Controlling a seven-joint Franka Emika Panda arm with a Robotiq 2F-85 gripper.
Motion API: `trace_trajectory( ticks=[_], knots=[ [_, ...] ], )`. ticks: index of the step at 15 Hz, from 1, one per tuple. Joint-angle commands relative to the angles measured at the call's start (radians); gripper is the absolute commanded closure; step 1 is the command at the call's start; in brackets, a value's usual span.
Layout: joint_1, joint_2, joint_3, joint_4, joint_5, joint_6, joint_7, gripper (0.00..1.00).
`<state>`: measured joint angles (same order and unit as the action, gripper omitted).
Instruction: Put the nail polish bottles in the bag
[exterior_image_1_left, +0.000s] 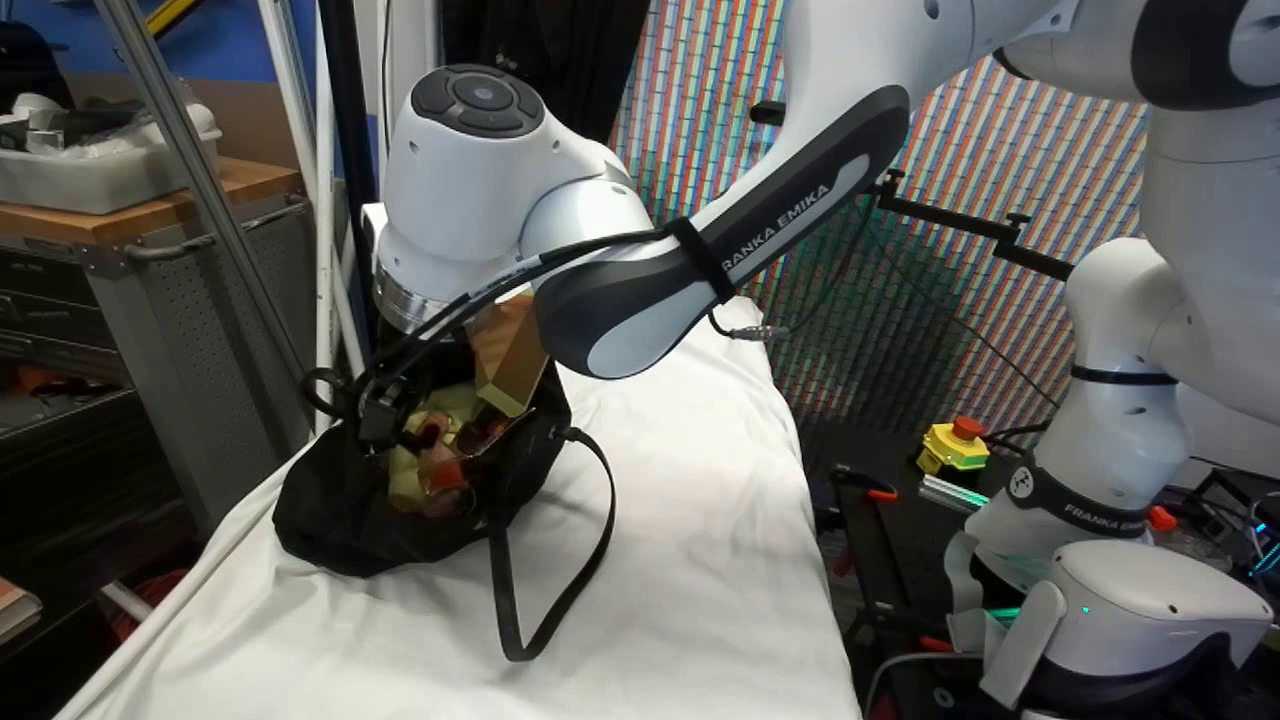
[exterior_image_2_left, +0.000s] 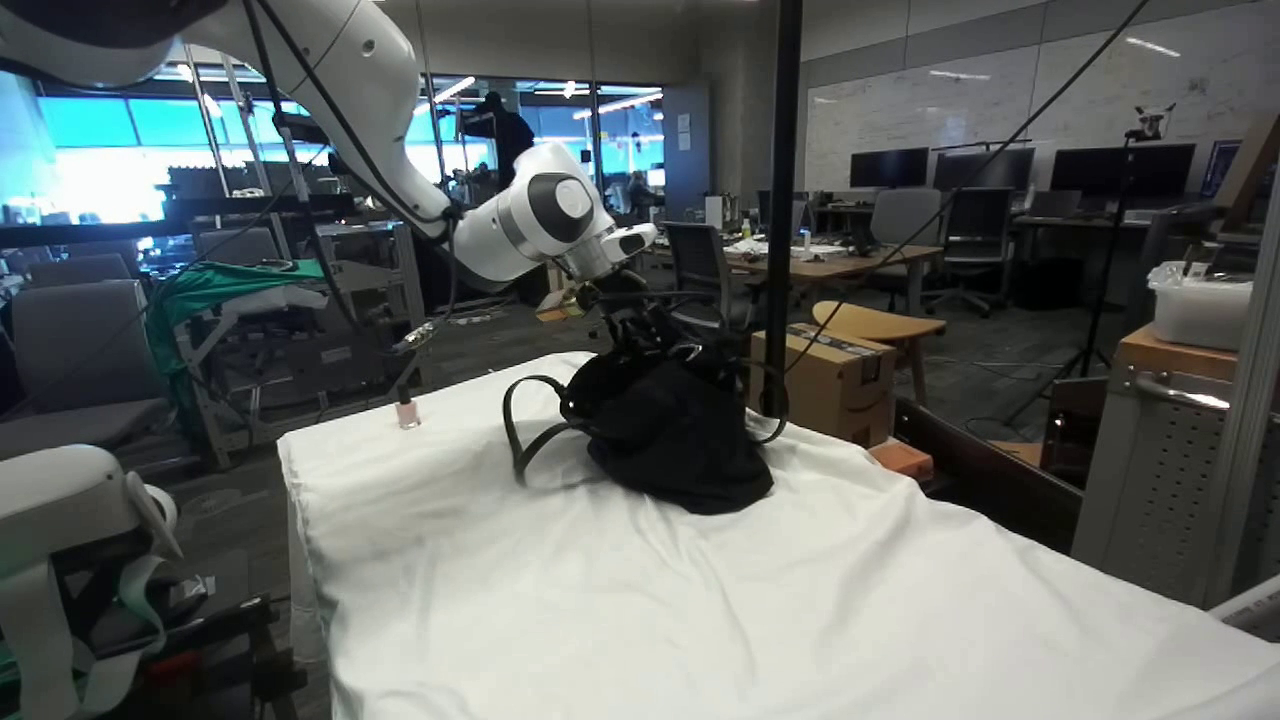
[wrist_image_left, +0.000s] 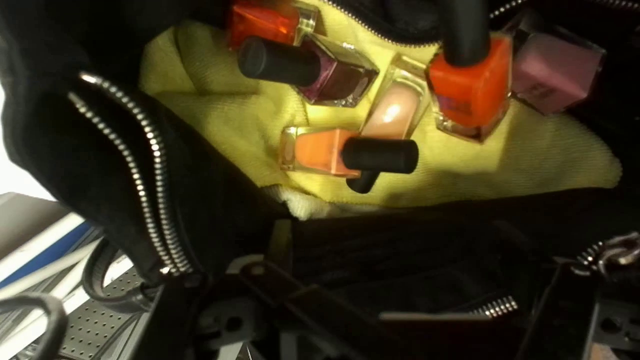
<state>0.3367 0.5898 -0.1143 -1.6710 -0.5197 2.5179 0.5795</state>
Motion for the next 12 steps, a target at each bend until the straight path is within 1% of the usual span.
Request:
trace_trajectory(
  ticks=[1,3,8,12],
  knots=[
    [0.045,-0.110,-0.018,-0.119,-0.006,-0.003,0.048,0.00],
    [0.055,-0.179,-0.008,-0.207,-0.006,-0.001,0.078,0.01],
    [0.053,-0.348,0.050,-0.428,-0.002,-0.007,0.138,0.00],
    [0.032,-0.452,0.126,-0.575,0.019,-0.011,0.164,0.00]
  ],
)
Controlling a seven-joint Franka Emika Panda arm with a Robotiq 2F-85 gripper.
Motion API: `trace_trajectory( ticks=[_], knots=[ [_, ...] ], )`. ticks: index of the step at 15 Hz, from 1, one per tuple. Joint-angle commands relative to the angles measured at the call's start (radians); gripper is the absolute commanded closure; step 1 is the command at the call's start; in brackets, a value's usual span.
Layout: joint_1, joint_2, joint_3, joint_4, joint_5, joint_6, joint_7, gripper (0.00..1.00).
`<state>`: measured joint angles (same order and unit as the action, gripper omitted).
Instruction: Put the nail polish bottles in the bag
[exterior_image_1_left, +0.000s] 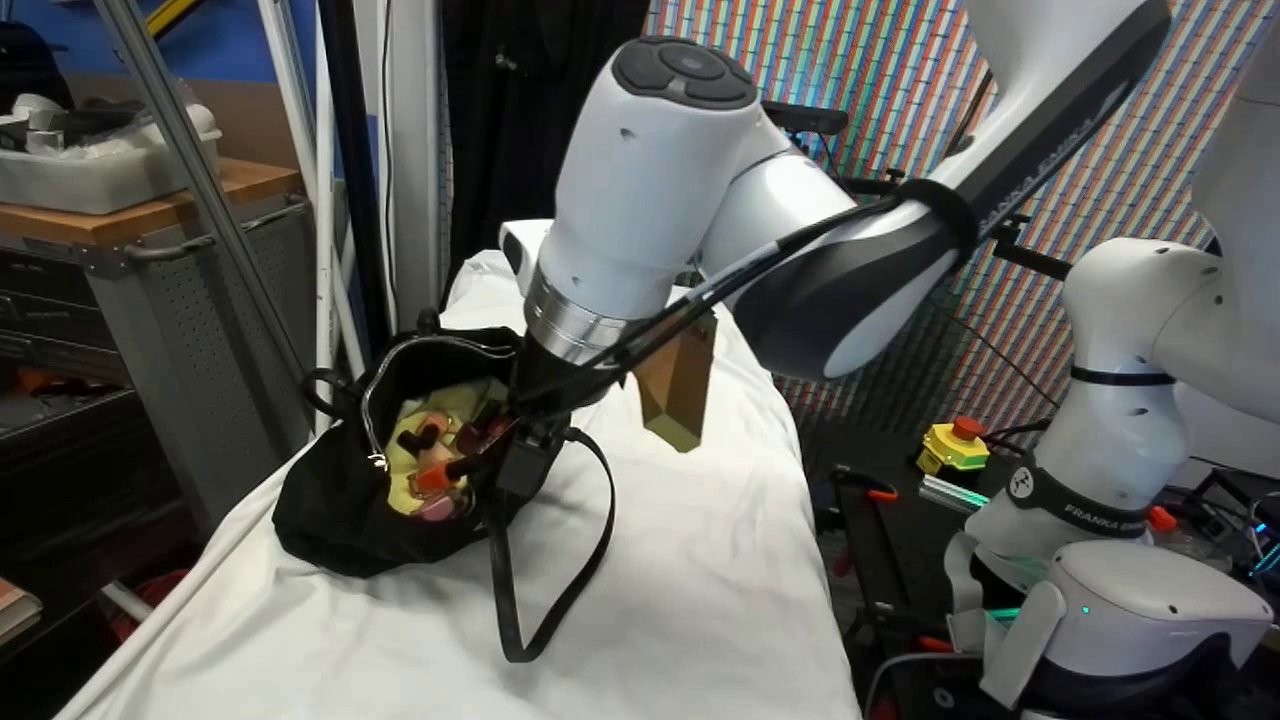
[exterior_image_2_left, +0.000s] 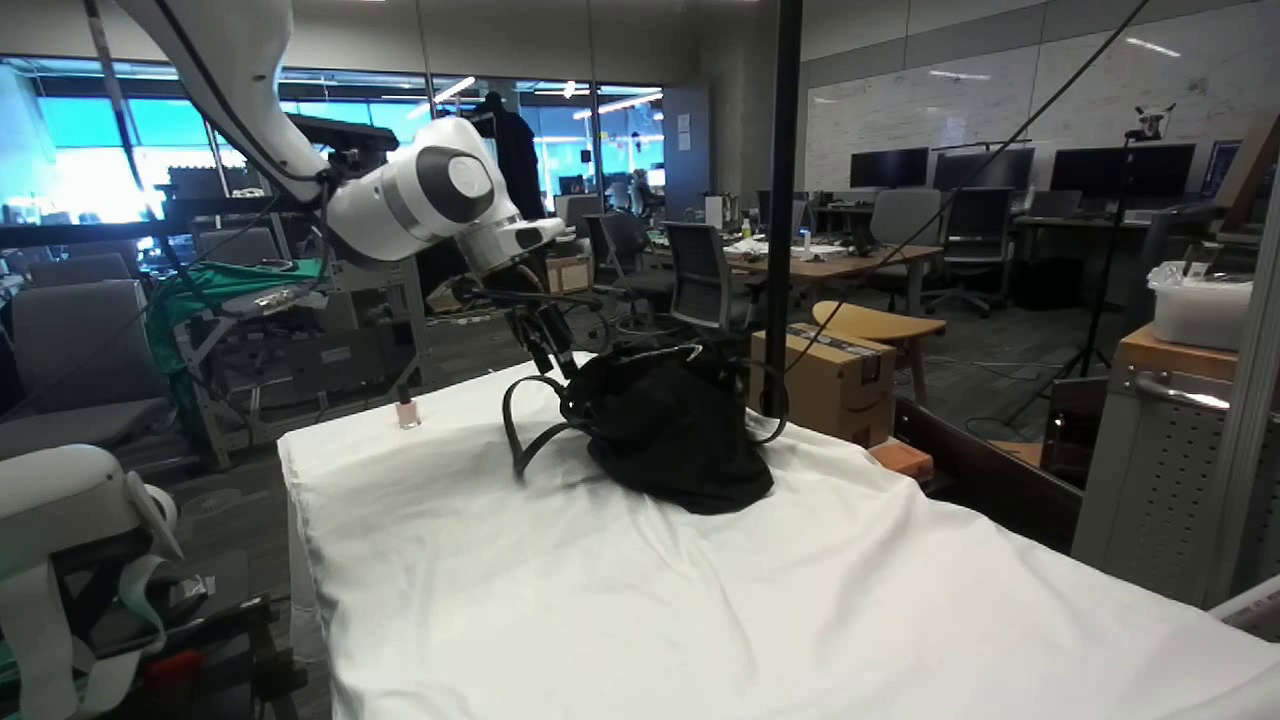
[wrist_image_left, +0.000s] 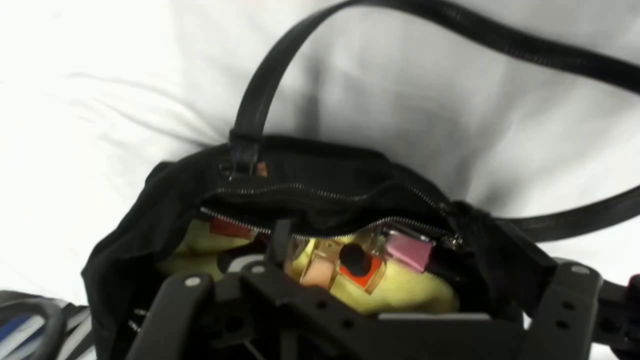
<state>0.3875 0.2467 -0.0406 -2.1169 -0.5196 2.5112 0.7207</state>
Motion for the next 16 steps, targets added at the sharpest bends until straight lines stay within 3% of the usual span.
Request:
trace_trajectory(
  ticks=[1,6,13,16],
  knots=[
    [-0.023,-0.129,0.073,-0.155,0.028,-0.010,0.024,0.00],
    [-0.034,-0.173,0.195,-0.254,0.192,0.006,-0.068,0.00],
    [-0.009,-0.125,0.328,-0.232,0.402,-0.008,-0.241,0.00],
    [-0.014,-0.097,0.372,-0.208,0.525,-0.006,-0.381,0.00]
  ],
)
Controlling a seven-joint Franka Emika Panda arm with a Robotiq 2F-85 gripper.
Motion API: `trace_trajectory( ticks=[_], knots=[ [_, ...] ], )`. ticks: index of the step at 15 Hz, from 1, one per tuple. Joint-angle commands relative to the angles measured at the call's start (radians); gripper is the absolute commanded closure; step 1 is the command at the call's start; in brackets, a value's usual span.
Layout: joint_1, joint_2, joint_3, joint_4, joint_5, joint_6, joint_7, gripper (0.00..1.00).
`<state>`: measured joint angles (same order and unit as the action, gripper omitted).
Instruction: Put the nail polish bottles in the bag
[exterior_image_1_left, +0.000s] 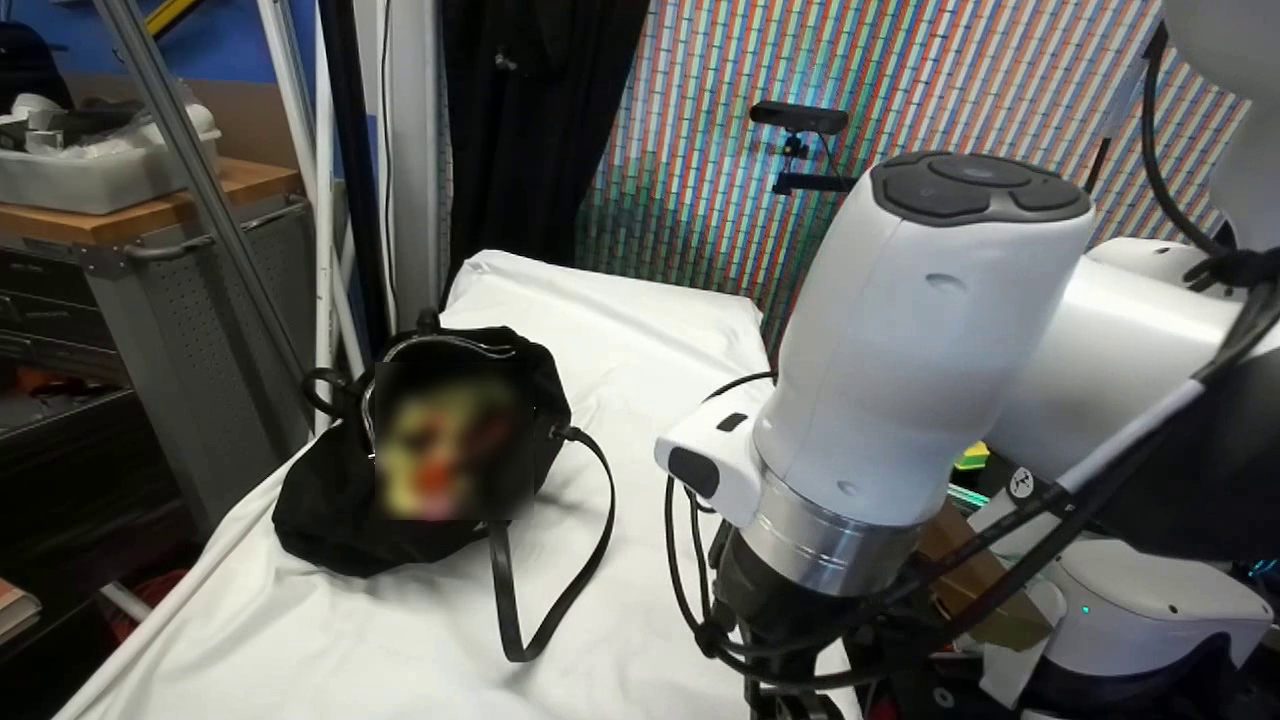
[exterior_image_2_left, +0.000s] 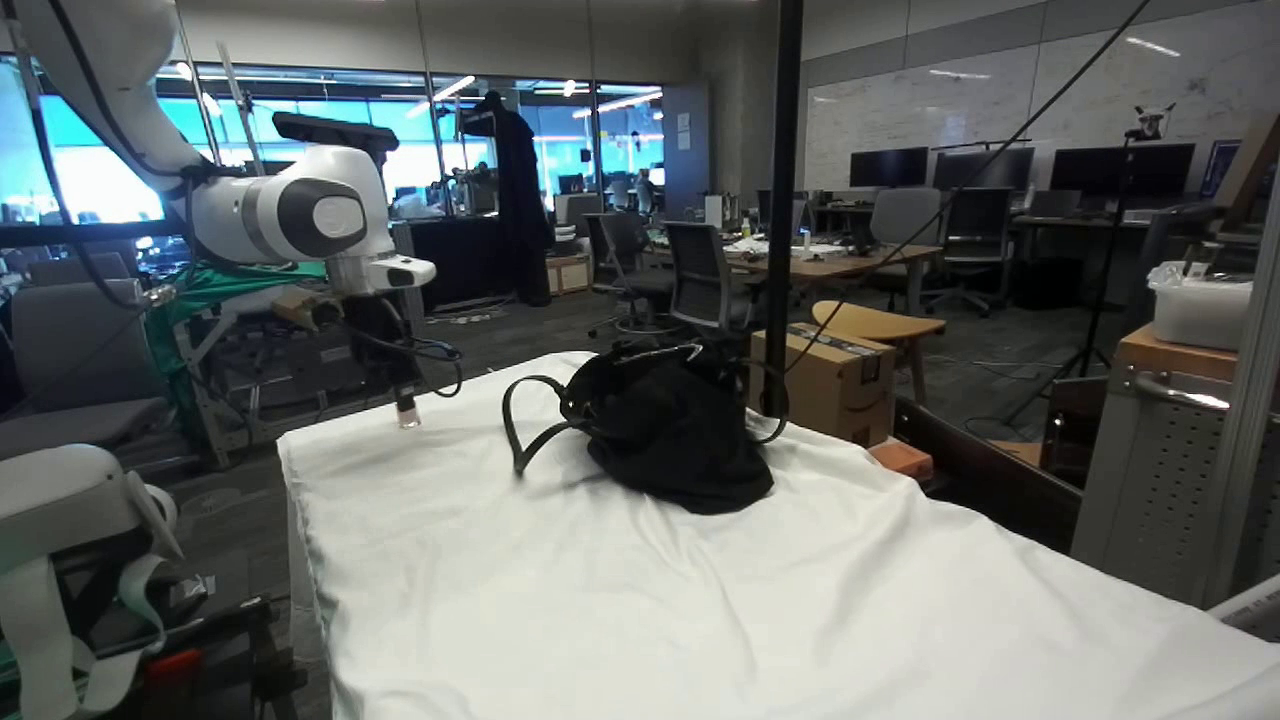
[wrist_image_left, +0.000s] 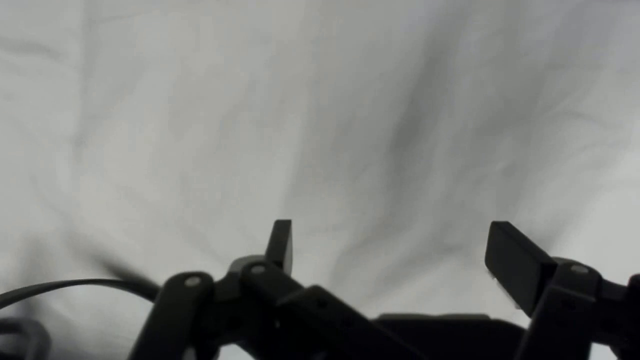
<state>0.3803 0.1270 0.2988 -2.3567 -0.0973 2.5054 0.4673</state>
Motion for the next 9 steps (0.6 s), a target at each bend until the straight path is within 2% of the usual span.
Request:
trace_trajectory(
  ticks=[1,9],
  knots=[
    [-0.007,0.034,0.044,0.043,0.140,-0.003,-0.170,0.00],
    [0.002,0.134,0.098,0.131,0.253,0.005,-0.315,0.00]
  ],
)
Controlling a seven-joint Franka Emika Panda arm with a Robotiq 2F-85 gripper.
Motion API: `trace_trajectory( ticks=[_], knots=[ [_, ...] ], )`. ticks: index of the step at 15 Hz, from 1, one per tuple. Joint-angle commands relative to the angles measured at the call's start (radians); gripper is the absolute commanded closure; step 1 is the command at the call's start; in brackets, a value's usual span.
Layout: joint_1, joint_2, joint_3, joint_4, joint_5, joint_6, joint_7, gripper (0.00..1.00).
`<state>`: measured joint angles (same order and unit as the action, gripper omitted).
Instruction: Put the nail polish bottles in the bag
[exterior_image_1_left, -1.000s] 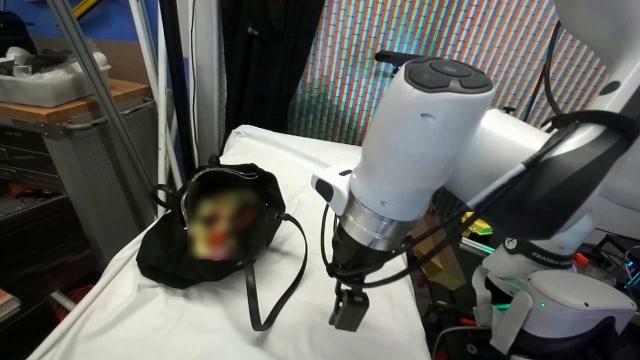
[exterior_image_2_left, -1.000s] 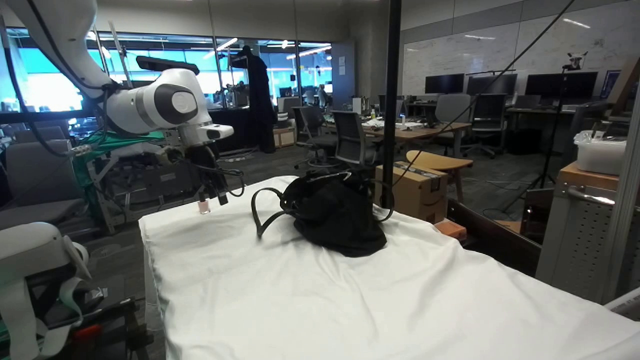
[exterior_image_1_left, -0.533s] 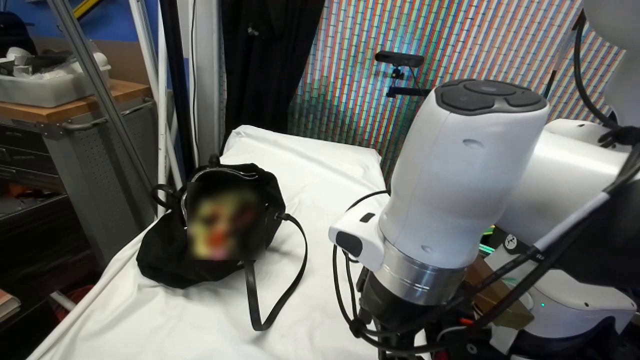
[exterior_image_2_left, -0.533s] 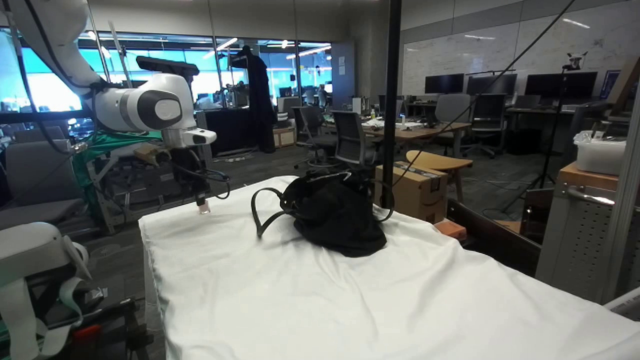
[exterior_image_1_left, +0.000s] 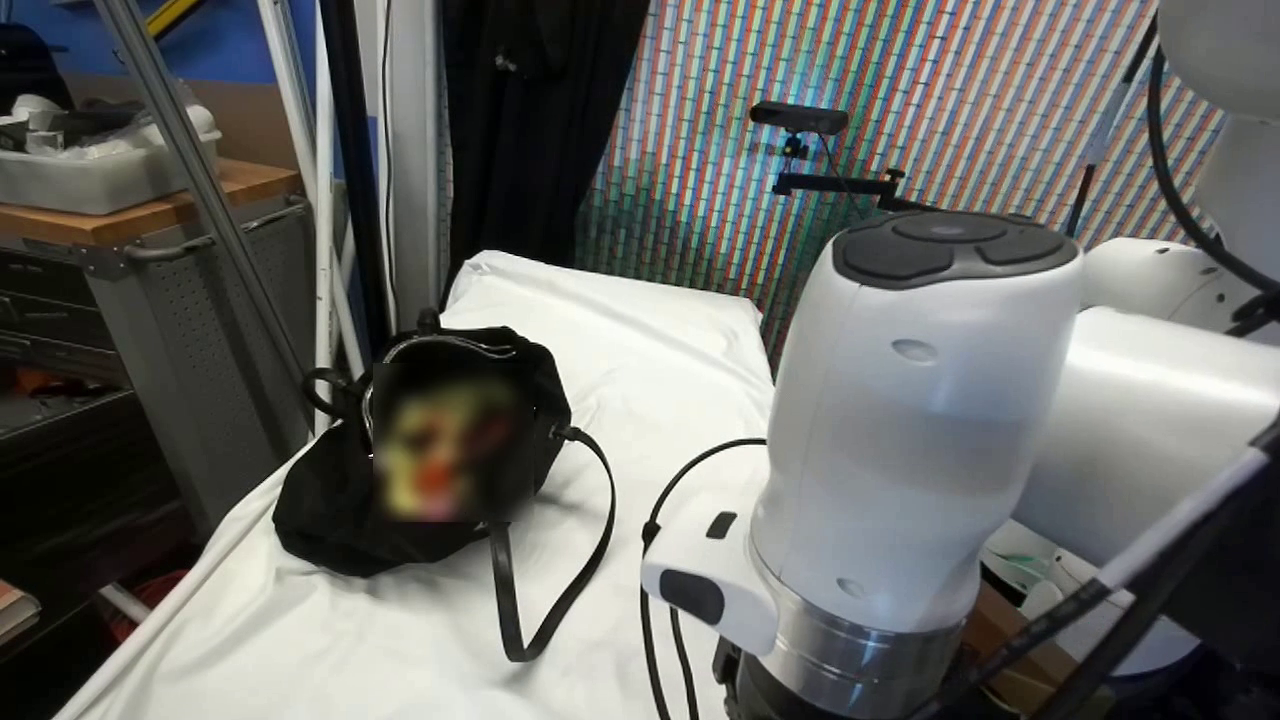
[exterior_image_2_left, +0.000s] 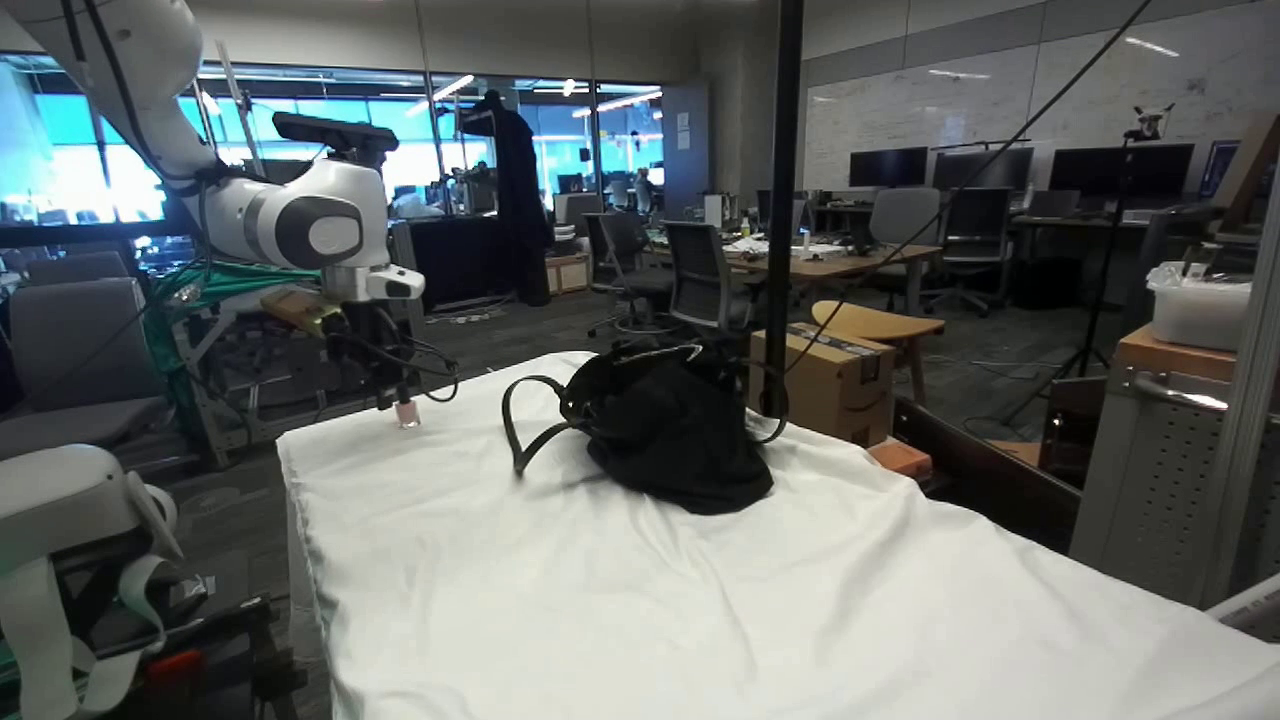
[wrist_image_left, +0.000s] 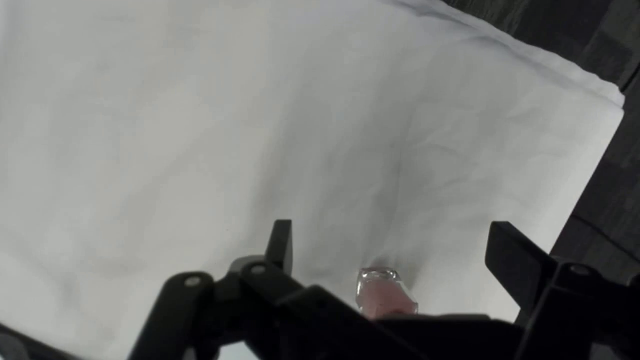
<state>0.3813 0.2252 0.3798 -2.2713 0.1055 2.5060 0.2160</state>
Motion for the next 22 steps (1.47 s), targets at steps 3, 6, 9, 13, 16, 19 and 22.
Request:
trace_trajectory(
  ticks=[3,6,9,13,16,19,22],
  knots=[
    [0.014,0.070,0.016,0.073,0.027,0.013,-0.070,0.00],
    [0.031,0.103,0.009,0.101,0.003,0.018,-0.067,0.00],
    [0.059,0.131,-0.010,0.126,-0.048,0.049,-0.044,0.00],
    [0.098,0.168,-0.046,0.155,-0.129,0.118,-0.009,0.00],
    [0.112,0.191,-0.059,0.180,-0.151,0.122,-0.011,0.00],
    [0.139,0.213,-0.088,0.202,-0.197,0.121,0.007,0.00],
    [0.194,0.236,-0.150,0.225,-0.298,0.118,0.070,0.00]
  ],
)
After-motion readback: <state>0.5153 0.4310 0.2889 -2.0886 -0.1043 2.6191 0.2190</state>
